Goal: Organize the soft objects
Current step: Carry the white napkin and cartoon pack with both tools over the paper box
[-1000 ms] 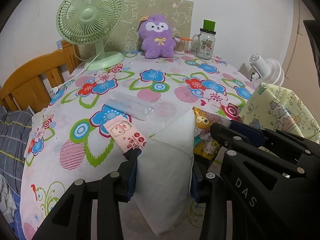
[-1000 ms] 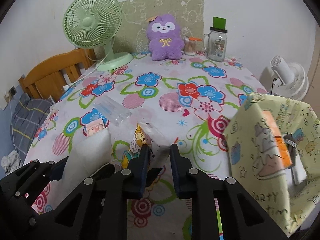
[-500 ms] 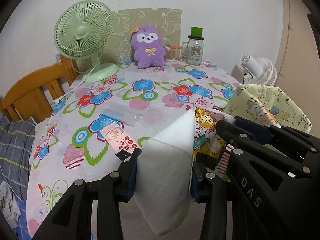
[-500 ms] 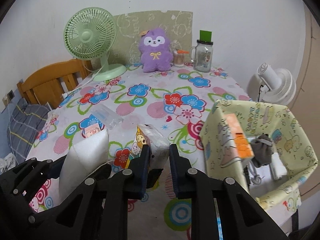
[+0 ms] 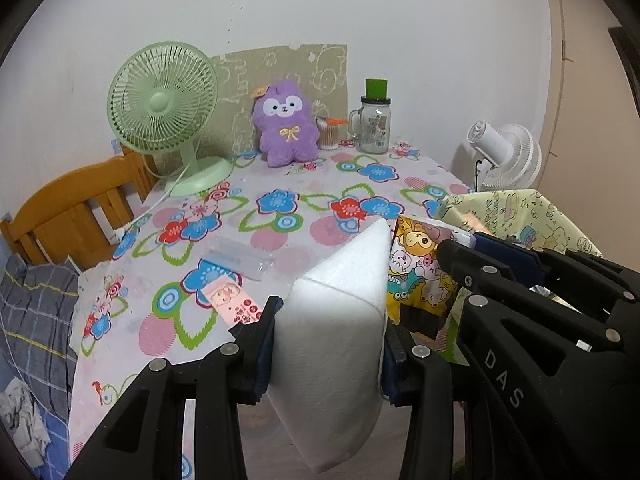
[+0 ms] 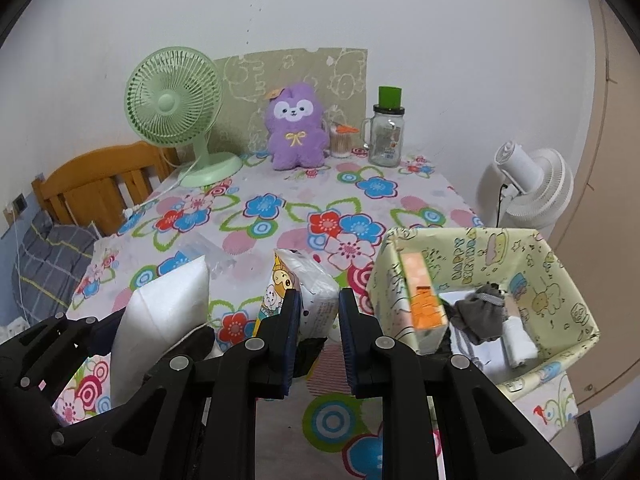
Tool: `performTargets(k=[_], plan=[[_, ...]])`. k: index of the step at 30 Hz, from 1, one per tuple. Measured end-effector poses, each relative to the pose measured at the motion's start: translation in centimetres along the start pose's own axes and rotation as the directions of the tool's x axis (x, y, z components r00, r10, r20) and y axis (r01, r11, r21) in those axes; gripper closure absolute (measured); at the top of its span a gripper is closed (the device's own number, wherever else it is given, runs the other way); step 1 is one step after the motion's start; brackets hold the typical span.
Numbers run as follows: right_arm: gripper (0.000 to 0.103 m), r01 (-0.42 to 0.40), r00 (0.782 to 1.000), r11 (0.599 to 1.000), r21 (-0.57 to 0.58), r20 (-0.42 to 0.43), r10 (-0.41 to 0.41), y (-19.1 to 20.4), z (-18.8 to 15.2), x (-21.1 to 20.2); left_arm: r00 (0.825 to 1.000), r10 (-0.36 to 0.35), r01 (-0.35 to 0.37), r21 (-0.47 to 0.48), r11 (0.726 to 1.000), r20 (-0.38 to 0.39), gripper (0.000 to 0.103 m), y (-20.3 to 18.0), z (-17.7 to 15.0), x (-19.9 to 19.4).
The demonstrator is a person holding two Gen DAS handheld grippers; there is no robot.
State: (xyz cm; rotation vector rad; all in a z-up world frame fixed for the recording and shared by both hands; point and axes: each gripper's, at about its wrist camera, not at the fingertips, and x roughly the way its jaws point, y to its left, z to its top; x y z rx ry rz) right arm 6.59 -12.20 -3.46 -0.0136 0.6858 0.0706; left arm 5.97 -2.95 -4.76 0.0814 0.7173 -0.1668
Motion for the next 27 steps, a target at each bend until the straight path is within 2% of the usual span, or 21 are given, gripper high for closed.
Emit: performTargets(k=[14, 27], plan=[[0.081, 0.022, 0.998, 1.0, 0.012, 0.051, -0.022, -2.0, 2.2, -2.9, 0.998, -0.026, 0.025, 0.022, 0.999, 0.05, 0.059, -1.9, 2.4, -2.3], [0.081, 0.019, 0.997, 0.999, 0.039, 0.075, -0.022, -4.9, 3.9, -3.7, 0.996, -0.031, 0.026, 0.058, 0.998, 0.085, 0.059, -4.7, 4.7, -3.0]])
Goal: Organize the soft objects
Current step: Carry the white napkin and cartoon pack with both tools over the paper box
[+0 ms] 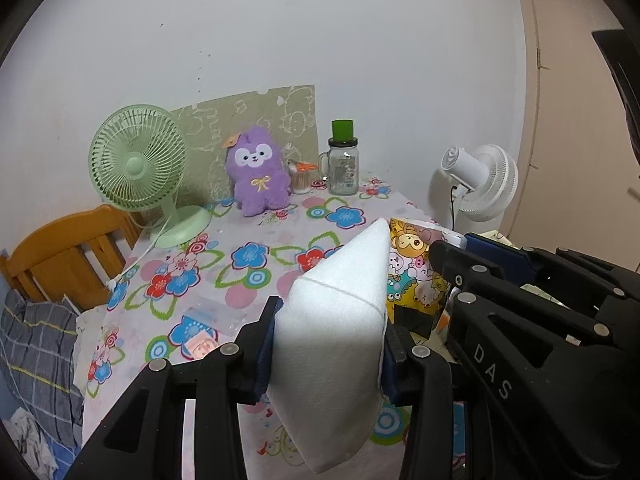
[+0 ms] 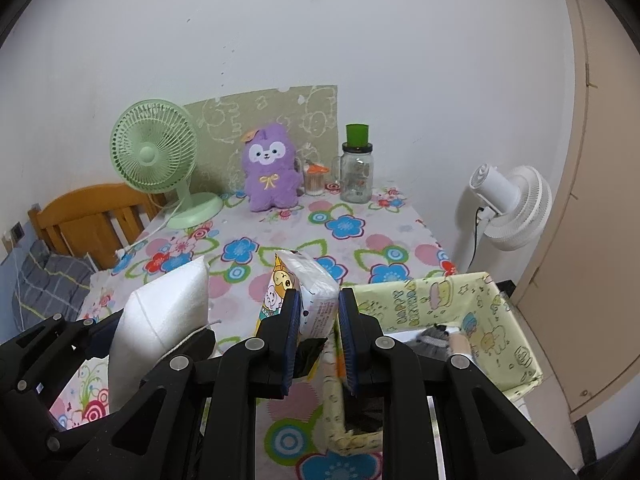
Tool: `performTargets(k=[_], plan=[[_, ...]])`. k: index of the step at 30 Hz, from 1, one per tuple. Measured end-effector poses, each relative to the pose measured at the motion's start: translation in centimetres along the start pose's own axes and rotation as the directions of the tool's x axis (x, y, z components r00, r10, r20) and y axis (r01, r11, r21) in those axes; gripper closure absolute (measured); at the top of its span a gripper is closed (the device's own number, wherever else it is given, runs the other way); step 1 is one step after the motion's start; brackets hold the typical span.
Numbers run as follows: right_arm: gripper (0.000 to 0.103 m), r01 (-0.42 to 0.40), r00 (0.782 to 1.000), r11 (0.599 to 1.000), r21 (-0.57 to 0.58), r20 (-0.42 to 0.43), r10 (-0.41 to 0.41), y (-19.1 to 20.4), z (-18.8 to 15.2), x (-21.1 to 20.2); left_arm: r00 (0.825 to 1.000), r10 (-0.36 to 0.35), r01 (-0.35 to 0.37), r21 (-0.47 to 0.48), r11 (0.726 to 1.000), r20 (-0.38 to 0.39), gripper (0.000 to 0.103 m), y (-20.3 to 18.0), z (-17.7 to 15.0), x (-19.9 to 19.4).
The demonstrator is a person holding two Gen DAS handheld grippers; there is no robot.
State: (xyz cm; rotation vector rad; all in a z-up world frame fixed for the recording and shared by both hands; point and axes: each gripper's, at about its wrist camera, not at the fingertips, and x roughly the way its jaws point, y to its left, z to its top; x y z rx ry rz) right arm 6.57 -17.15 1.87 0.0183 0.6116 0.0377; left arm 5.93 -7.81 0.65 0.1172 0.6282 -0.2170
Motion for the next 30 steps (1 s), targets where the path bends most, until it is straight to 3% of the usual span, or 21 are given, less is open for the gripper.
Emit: performTargets(k=[30], plan=[[0.081, 0.056, 0.998, 0.998, 0.039, -0.013, -0.055, -9.2, 1.0, 0.8, 0.997, -0.075, 0.076, 0.07, 0.995, -0.016, 0.059, -7.9, 3.1, 3.0]])
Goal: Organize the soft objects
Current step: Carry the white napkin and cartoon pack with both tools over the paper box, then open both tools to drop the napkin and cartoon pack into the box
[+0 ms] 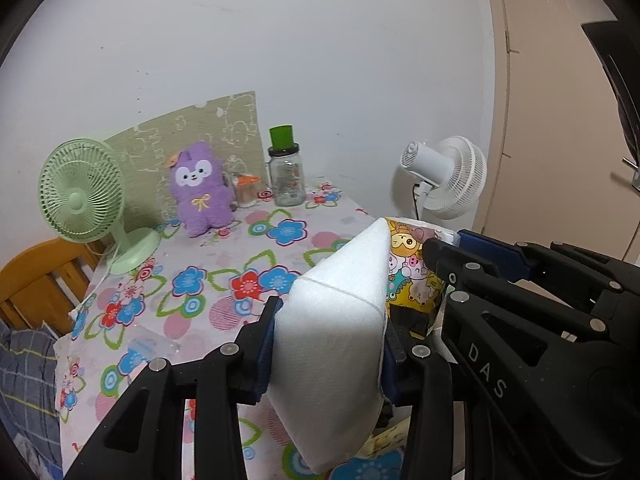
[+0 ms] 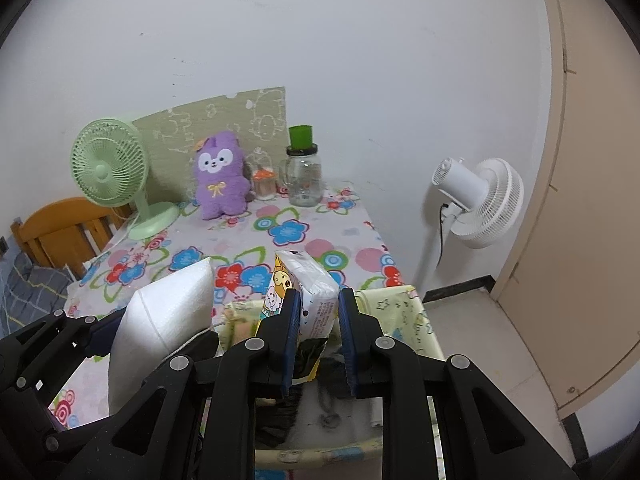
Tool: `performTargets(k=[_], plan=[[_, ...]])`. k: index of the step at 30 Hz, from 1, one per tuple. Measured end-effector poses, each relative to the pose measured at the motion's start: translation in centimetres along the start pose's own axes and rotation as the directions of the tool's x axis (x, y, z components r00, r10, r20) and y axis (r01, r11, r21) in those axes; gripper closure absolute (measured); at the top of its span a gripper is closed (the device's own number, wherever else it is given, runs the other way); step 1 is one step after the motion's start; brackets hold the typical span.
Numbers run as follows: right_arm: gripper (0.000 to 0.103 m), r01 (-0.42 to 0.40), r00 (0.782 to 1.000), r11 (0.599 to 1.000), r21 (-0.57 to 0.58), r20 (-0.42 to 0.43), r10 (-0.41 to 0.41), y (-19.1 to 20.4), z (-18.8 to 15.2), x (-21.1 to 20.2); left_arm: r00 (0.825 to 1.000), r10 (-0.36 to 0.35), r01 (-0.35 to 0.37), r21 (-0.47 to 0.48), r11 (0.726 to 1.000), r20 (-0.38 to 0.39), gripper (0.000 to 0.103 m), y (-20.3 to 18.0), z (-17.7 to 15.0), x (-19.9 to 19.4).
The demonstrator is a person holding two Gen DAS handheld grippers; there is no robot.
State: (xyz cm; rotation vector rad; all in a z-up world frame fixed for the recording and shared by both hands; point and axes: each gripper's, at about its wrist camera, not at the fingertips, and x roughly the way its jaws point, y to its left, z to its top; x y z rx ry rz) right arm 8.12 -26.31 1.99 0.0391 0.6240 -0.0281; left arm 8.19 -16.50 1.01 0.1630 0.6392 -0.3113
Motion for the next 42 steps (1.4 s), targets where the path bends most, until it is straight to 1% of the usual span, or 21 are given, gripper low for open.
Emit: performTargets(k=[12, 22, 24, 26, 29, 31, 32, 33, 37, 42], plan=[[0.081, 0.025, 0.999, 1.0, 0.003, -0.031, -0.025, -2.4, -0.2, 1.5, 0.999, -0.037, 0.037, 0.004, 0.999, -0.035, 0.059, -2.1, 0.2, 2.4], [0.081, 0.043, 0.996, 0.999, 0.015, -0.079, -0.042, -3.9, -1.2, 3.4, 0.994, -0.063, 0.064, 0.015, 0.998, -0.089, 0.057, -3.3, 0.0, 4.9], [0.081, 0.048, 0.995, 0.999, 0.016, -0.088, -0.046, -4.1, -1.4, 3.7, 0.993, -0.067, 0.068, 0.013, 0.998, -0.102, 0.053, -3.4, -0.2, 5.4], [0.081, 0.052, 0.994, 0.999, 0.016, -0.099, -0.05, -4.2, -1.6, 4.1, 0.991, -0.074, 0.076, 0.011, 0.997, -0.11, 0.052, -3.5, -0.3, 5.8], [0.081, 0.056, 0.993, 0.998, 0.018, -0.107, -0.053, -4.3, -1.8, 4.4, 0.99, -0.078, 0.08, 0.008, 0.997, -0.117, 0.046, -3.6, -0.5, 6.2], [0.081, 0.055, 0.992, 0.998, 0.019, -0.114, -0.053, -4.4, -2.0, 4.7, 0.989, -0.08, 0.082, 0.008, 0.997, -0.127, 0.036, -3.6, -0.7, 6.6], [0.081, 0.055, 0.991, 0.998, 0.021, -0.12, -0.052, -4.4, -2.2, 4.8, 0.988, -0.084, 0.086, 0.011, 0.996, -0.128, 0.025, -3.7, -0.8, 6.8], [0.081, 0.054, 0.991, 0.998, 0.023, -0.126, -0.051, -4.4, -2.3, 5.0, 0.988, -0.088, 0.091, 0.014, 0.996, -0.129, 0.019, -3.7, -0.8, 6.9], [0.081, 0.054, 0.988, 0.998, 0.029, -0.148, -0.049, -4.7, -2.8, 5.8, 0.987, -0.093, 0.098, 0.032, 0.995, -0.133, 0.014, -4.2, -1.1, 7.2], [0.081, 0.059, 0.986, 0.998, 0.028, -0.159, -0.054, -4.8, -3.1, 6.3, 0.984, -0.083, 0.091, 0.045, 0.995, -0.156, 0.013, -4.5, -1.5, 7.8]])
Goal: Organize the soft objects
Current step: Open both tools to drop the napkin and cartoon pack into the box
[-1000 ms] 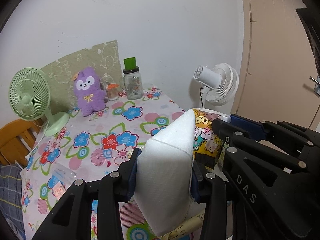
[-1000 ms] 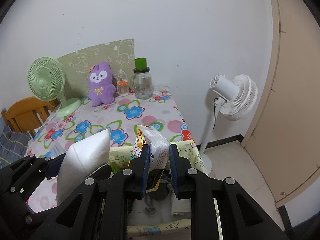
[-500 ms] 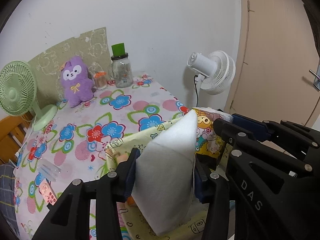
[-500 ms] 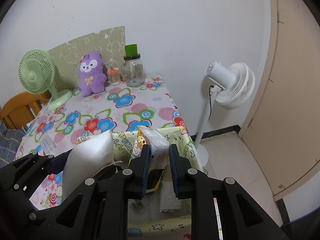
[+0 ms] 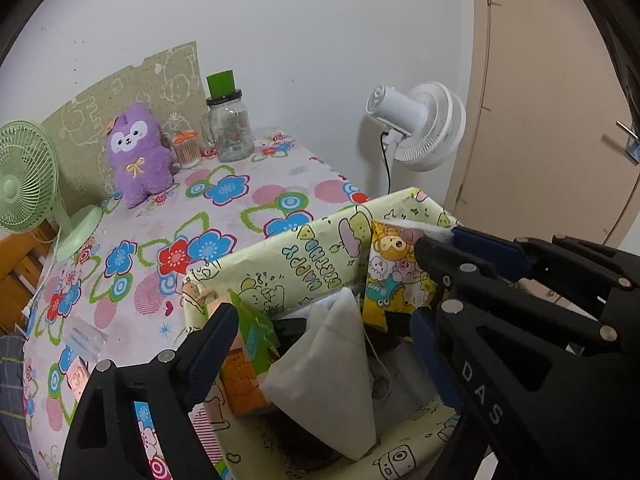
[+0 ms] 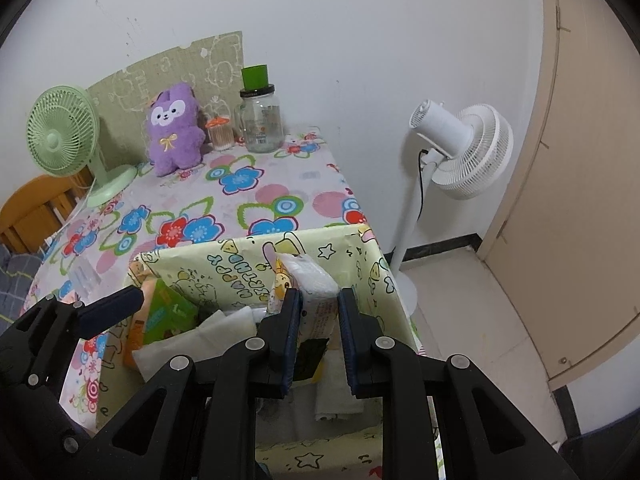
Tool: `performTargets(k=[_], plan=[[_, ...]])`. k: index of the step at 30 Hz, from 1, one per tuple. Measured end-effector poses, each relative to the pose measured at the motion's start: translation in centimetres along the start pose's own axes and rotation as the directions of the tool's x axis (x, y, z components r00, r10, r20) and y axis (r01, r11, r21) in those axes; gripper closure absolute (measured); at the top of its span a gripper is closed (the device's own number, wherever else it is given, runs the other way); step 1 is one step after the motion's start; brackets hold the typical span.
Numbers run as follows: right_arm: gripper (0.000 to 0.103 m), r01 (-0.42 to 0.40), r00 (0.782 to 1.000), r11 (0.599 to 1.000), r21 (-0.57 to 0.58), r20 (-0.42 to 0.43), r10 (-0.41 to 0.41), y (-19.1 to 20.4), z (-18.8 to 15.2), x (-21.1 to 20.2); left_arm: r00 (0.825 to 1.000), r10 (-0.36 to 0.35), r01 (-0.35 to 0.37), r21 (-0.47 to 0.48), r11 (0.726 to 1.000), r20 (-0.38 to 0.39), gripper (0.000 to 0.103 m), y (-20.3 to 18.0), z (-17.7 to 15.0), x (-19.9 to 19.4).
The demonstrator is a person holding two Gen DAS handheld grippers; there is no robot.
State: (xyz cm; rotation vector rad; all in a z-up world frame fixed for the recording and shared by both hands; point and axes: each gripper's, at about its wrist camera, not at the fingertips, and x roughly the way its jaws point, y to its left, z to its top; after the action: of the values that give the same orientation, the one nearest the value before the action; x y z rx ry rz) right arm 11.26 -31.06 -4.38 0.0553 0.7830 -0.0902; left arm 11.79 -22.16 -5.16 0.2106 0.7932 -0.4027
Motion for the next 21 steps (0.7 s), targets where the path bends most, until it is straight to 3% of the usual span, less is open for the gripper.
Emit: performTargets(k=[5, 7, 9, 12, 21], plan=[[0.075, 0.006, 1.0, 1.0, 0.009, -0.005, -0.006, -0.2, 0.1, 0.4, 1.0, 0.006, -0.006, 0.005, 1.0, -0.005, 0.011, 0.1, 0.0, 0.2], [0.065, -0.009, 0.999, 1.0, 0.006, -0.031, 0.01, -0.1, 0.0, 0.7, 1.0, 0.005, -0.005, 0.007, 1.0, -0.004, 0.011, 0.1, 0.0, 0.2], [0.045, -0.025, 0.999, 0.999, 0.022, -0.044, 0.026, -0.2, -0.1, 0.8, 1.0, 0.008, -0.008, 0.017, 1.0, -0.005, 0.011, 0.0, -0.2, 0.2], [0.028, -0.015, 1.0, 0.999, 0.039, -0.022, 0.016, -0.2, -0.3, 0.3, 1.0, 0.009, -0.009, 0.022, 1.0, -0.001, 0.011, 0.0, -0.2, 0.0], [0.02, 0.001, 1.0, 1.0, 0.027, 0.01, -0.001, 0.6, -0.5, -1.2, 1.0, 0.015, -0.015, 0.018, 1.0, 0.023, 0.007, 0.7, -0.9, -1.7]])
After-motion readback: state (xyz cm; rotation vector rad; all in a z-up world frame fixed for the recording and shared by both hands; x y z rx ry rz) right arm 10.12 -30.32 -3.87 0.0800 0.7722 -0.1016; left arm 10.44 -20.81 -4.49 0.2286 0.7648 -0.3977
